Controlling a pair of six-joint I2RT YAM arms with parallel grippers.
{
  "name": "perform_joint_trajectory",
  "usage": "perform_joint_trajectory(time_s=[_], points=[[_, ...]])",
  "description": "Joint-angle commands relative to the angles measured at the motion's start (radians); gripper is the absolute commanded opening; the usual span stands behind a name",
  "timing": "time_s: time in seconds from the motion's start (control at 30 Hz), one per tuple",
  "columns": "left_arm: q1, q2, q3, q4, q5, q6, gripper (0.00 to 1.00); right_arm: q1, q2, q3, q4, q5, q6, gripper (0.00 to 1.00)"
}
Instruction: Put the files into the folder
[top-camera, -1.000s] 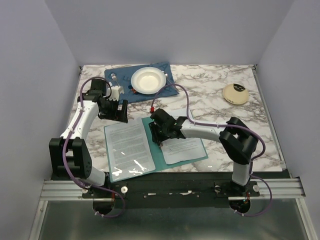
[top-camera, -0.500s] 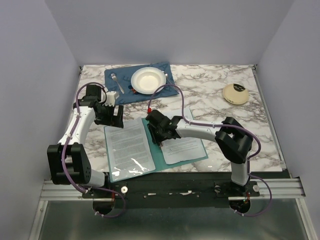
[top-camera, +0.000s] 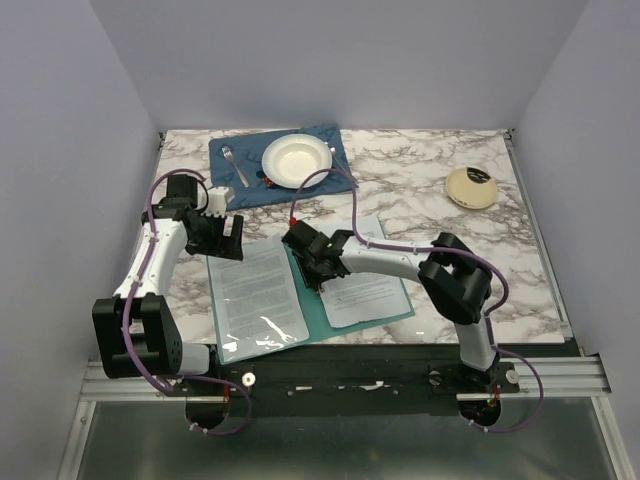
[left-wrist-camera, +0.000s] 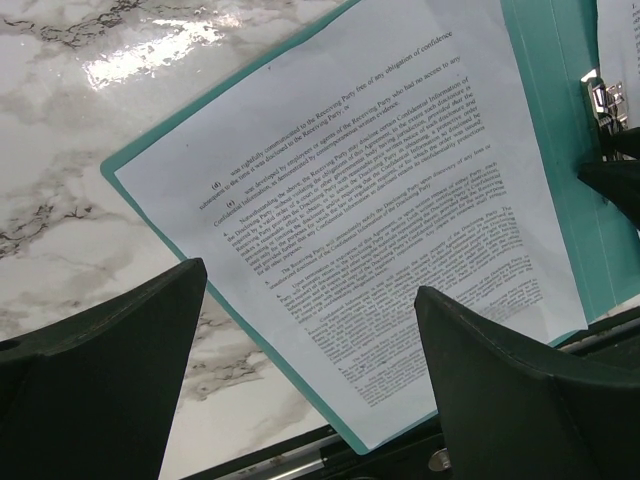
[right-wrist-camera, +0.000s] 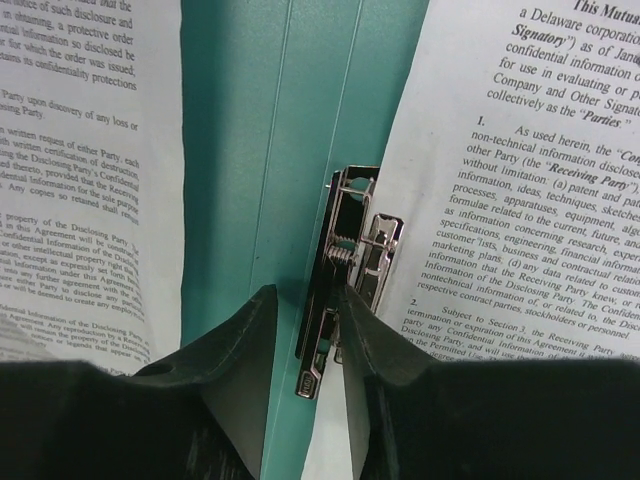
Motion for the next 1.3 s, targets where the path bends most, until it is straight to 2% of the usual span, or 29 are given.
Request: perform_joint_trajectory(time_s=[0.0,0.07,0.1,0.3,0.37,0.5,0.63,0.77,0.93,1.27], points=[[0.015,-0.032,-0.01,-0.001,-0.016,0.026,0.99,0.044,0.09,0.081,-0.132,0.087,0.031,0.33],[0.019,-0.026,-0.011,0.0,-0.014,0.029,0.99,0.05,0.128,0.119,-0.163,0.112,0.042,0.27],[0.023,-0.026,-0.013,0.002,-0.011,0.029,0.99,0.049,0.136,0.128,-0.194,0.133,0.048,0.21],[0.032,-0.021,-0.016,0.005,-0.013,0.038,0.99,0.039,0.124,0.113,-0.234,0.21,0.077,0.1],[0.035,-0.019,-0.016,0.006,-0.011,0.041,0.99,0.019,0.09,0.075,-0.215,0.204,0.11,0.08],[0.039,-0.013,-0.013,0.014,-0.002,0.054,0.99,-0.046,-0.055,-0.132,-0.082,0.125,0.172,0.02],[0.045,0.029,0.0,0.022,0.015,0.066,0.99,-0.134,-0.262,-0.293,0.054,0.054,0.22,0.01],[0.051,0.088,0.032,0.005,0.069,0.08,0.99,-0.168,-0.368,-0.349,0.102,0.04,0.22,0.01],[0.057,0.168,0.07,-0.015,0.18,0.1,0.99,-0.192,-0.439,-0.378,0.136,0.02,0.219,0.01],[0.107,0.257,0.09,0.014,0.291,0.143,0.99,-0.225,-0.503,-0.431,0.19,-0.047,0.252,0.01]])
